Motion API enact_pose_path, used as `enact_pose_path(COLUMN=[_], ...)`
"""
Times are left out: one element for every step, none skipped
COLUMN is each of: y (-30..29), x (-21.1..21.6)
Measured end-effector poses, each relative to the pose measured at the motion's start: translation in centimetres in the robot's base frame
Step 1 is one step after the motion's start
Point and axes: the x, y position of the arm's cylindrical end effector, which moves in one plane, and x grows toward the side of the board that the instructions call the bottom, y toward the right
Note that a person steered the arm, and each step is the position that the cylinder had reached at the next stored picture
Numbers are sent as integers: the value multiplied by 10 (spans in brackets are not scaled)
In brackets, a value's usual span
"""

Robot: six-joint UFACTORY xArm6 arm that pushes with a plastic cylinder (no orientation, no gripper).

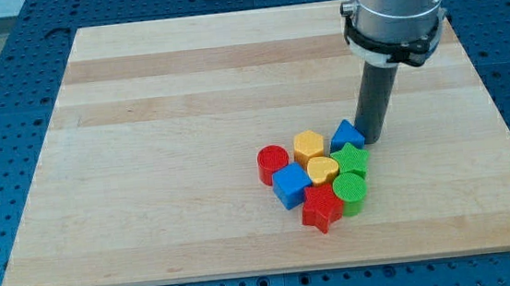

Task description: Move your arm to the right of the group of blocks

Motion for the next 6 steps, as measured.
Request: enact_pose_path(y=[68,113,150,151,131,96], x=[-19,-11,22,52,82,89])
